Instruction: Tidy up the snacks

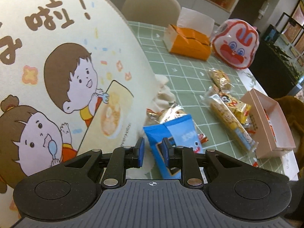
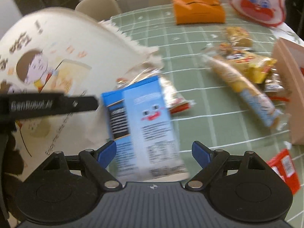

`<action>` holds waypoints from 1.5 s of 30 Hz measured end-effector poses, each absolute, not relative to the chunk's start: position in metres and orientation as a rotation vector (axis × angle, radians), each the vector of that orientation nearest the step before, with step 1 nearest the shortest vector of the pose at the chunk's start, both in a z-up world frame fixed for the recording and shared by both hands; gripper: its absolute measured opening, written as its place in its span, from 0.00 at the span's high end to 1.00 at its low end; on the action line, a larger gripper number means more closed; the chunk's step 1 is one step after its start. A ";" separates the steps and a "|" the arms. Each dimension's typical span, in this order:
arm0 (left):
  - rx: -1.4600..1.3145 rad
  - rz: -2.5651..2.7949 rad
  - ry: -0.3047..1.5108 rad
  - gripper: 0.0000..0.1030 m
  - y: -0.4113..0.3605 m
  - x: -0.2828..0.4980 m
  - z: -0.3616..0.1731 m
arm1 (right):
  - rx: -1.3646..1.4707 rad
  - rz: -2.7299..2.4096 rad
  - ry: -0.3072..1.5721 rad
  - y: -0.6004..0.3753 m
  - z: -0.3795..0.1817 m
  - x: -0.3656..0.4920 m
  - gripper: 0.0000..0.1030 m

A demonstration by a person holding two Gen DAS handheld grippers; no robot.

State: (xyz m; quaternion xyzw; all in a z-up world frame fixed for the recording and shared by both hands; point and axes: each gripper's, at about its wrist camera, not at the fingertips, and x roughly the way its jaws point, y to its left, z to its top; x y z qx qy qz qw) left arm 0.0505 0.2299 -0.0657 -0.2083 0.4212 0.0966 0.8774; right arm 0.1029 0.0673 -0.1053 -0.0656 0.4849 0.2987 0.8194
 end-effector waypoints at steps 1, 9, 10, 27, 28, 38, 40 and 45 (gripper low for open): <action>-0.435 0.199 0.882 0.77 0.230 0.051 -0.067 | -0.154 0.632 1.030 0.072 -0.107 0.101 0.15; -0.433 0.164 0.896 0.77 0.225 0.080 -0.078 | -0.160 0.502 1.012 0.040 -0.106 0.109 0.36; -0.427 0.165 0.893 0.77 0.224 0.085 -0.078 | -0.158 0.467 1.011 0.031 -0.107 0.113 0.36; -0.569 -0.041 0.968 0.74 0.182 0.144 -0.111 | -0.081 0.441 1.033 -0.009 -0.100 0.089 0.16; -0.556 -0.072 0.963 0.74 0.179 0.144 -0.108 | -0.102 0.450 1.043 0.000 -0.103 0.086 0.16; -0.584 0.014 0.934 0.74 0.219 0.096 -0.104 | -0.133 0.368 1.014 0.006 -0.112 0.090 0.10; -0.628 0.005 0.949 0.74 0.225 0.088 -0.110 | -0.149 0.315 0.989 -0.001 -0.111 0.092 0.10; -0.658 -0.030 0.967 0.74 0.216 0.086 -0.118 | -0.149 0.200 0.967 -0.029 -0.106 0.097 0.10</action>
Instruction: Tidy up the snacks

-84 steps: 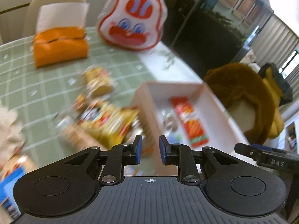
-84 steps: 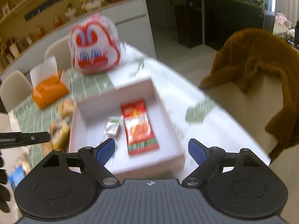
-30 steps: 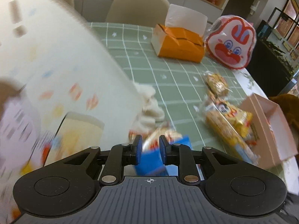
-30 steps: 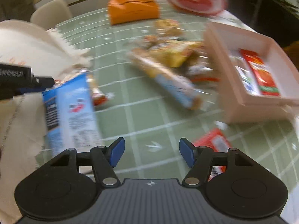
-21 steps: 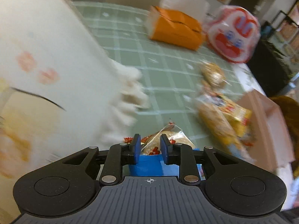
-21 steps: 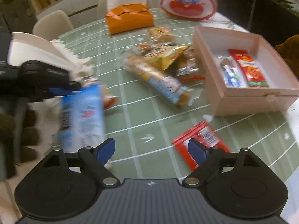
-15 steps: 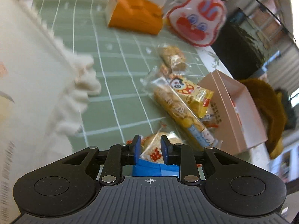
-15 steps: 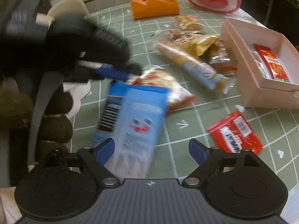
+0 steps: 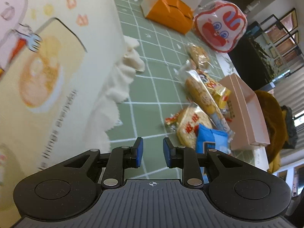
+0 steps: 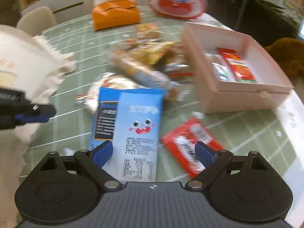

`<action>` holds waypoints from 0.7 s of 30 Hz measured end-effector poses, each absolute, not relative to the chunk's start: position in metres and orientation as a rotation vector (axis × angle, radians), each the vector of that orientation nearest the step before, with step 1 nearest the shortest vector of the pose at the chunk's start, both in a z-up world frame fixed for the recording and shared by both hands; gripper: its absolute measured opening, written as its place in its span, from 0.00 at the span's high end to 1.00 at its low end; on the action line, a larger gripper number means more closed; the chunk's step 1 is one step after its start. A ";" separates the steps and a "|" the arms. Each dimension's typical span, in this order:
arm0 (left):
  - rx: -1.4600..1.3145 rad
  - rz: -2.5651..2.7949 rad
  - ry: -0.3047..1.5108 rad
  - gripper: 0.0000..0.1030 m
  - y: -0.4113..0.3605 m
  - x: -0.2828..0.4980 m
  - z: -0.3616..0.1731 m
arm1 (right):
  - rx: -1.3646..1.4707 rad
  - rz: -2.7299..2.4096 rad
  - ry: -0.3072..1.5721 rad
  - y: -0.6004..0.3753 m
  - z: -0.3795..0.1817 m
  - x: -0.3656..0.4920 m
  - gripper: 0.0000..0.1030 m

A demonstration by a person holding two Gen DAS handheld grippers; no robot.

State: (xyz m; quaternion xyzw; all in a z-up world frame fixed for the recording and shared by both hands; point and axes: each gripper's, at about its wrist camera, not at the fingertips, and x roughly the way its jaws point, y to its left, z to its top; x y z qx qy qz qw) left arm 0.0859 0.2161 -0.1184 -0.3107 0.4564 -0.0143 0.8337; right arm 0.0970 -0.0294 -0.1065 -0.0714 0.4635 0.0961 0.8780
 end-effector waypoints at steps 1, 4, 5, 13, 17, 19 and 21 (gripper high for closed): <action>-0.660 -0.041 0.963 0.74 0.213 0.087 -0.118 | -0.155 0.174 0.964 -0.036 -0.106 0.098 0.10; -0.616 -0.077 0.937 0.74 0.197 0.100 -0.110 | -0.178 0.116 0.953 -0.051 -0.106 0.100 0.10; -0.586 -0.090 0.922 0.74 0.191 0.108 -0.104 | -0.176 0.107 0.955 -0.056 -0.105 0.100 0.10; -0.335 -0.209 0.957 0.75 0.133 0.197 -0.111 | -0.065 0.237 1.000 -0.065 -0.091 0.085 0.10; -0.281 -0.231 0.980 0.77 0.125 0.195 -0.111 | -0.114 0.353 0.983 -0.026 -0.093 0.078 0.10; -0.248 -0.236 0.992 0.77 0.128 0.185 -0.109 | -0.158 0.386 0.990 -0.012 -0.101 0.077 0.10; -0.201 -0.219 0.993 0.77 0.134 0.170 -0.108 | -0.232 0.371 0.995 -0.003 -0.113 0.078 0.10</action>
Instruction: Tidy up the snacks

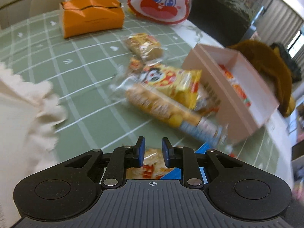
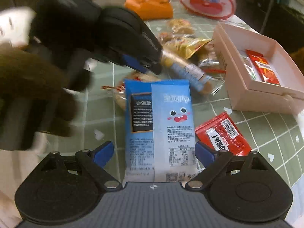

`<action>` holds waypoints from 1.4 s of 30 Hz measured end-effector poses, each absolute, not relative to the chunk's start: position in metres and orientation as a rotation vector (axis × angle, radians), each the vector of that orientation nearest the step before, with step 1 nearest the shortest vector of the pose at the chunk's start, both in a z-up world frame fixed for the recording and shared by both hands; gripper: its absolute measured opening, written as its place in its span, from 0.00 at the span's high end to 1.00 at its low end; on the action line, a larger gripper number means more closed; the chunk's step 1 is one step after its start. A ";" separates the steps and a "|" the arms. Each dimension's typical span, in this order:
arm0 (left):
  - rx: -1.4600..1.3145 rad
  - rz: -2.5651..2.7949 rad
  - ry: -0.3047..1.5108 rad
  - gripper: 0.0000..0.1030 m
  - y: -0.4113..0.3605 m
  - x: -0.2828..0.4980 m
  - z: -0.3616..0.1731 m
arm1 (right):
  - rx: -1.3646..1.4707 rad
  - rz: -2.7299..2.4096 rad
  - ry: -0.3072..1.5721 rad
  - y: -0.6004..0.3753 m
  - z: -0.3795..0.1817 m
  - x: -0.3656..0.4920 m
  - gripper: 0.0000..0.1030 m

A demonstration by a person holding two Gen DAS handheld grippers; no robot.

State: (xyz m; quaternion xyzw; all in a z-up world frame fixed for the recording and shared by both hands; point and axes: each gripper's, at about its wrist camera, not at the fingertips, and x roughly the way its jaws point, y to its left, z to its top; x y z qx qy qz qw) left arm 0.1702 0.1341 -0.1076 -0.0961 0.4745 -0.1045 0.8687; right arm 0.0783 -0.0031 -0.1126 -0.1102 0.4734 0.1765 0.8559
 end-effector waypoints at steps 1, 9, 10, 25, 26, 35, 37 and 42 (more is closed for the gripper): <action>-0.199 -0.206 0.994 0.77 0.140 0.163 -0.107 | -0.272 0.336 0.981 -0.002 -0.117 0.079 0.10; -0.309 -0.145 1.007 0.78 0.171 0.115 -0.108 | -0.172 0.154 0.976 -0.047 -0.121 0.118 0.10; -0.302 -0.152 1.009 0.78 0.168 0.109 -0.107 | -0.162 0.158 0.970 -0.049 -0.118 0.119 0.10; 0.022 -0.256 0.929 0.75 0.091 0.073 -0.085 | -0.032 0.063 0.980 -0.129 -0.110 0.098 0.10; 0.065 -0.267 0.934 0.74 0.084 0.072 -0.088 | -0.020 0.052 0.985 -0.133 -0.111 0.098 0.10; 0.205 -0.390 0.941 0.61 0.053 0.069 -0.103 | -0.022 -0.007 0.975 -0.146 -0.106 0.094 0.10; 0.234 -0.383 0.933 0.62 0.051 0.070 -0.102 | -0.012 -0.017 0.981 -0.149 -0.107 0.094 0.10; 0.269 -0.255 0.929 0.58 0.067 0.081 -0.105 | -0.001 -0.028 0.986 -0.153 -0.109 0.091 0.10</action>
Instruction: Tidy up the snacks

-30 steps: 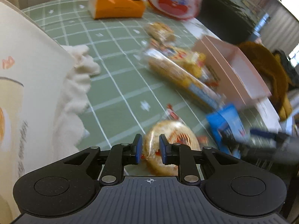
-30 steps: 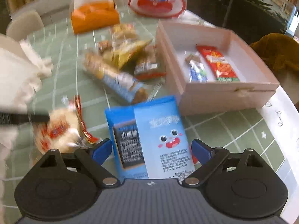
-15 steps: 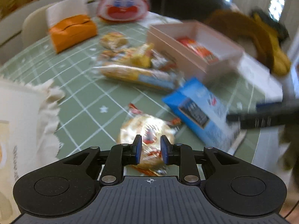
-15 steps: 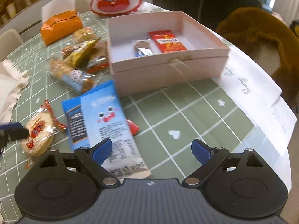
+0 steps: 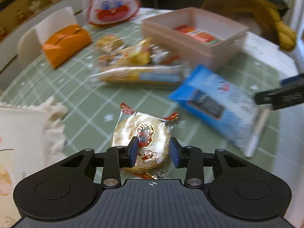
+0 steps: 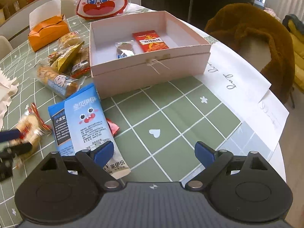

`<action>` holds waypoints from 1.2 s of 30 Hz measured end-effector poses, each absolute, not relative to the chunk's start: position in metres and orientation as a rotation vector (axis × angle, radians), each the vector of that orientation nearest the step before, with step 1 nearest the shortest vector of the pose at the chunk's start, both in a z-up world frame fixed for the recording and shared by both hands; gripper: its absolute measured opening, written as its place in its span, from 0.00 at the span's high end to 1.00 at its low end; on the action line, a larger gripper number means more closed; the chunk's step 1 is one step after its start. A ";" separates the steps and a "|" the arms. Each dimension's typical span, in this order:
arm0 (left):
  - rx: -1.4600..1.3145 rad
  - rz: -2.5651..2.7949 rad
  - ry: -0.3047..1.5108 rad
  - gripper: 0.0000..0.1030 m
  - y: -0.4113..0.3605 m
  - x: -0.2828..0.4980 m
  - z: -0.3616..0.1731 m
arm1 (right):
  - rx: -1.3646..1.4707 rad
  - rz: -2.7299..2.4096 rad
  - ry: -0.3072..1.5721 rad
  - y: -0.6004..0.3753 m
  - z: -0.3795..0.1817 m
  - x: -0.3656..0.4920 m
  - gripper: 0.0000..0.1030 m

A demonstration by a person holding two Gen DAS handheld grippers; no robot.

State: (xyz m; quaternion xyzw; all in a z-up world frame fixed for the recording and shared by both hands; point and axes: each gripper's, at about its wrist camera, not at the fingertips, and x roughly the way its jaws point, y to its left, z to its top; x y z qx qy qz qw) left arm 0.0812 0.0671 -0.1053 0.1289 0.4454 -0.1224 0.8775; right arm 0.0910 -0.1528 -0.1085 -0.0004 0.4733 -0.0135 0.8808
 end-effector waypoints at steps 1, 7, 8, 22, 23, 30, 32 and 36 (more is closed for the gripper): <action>0.260 -0.262 0.925 0.58 0.072 0.084 -0.105 | 0.001 -0.028 0.990 -0.153 -0.110 0.091 0.10; 0.164 -0.230 0.923 0.55 0.089 0.106 -0.104 | 0.003 -0.026 1.009 -0.153 -0.115 0.089 0.10; 0.145 -0.217 0.922 0.54 0.091 0.109 -0.104 | 0.003 -0.022 1.011 -0.152 -0.115 0.089 0.10; 0.059 -0.250 0.926 0.45 0.104 0.117 -0.104 | 0.166 0.141 1.089 -0.130 -0.119 0.099 0.10; 0.073 -0.228 0.928 0.45 0.104 0.117 -0.104 | 0.159 0.153 1.087 -0.124 -0.119 0.100 0.10; 0.080 -0.183 0.931 0.41 0.110 0.120 -0.105 | 0.003 0.132 0.971 -0.114 -0.102 0.102 0.10; 0.080 -0.178 0.928 0.41 0.109 0.123 -0.105 | 0.016 0.093 0.967 -0.129 -0.101 0.105 0.10; 0.052 -0.155 0.916 0.41 0.113 0.130 -0.106 | 0.056 0.008 0.986 -0.158 -0.107 0.109 0.10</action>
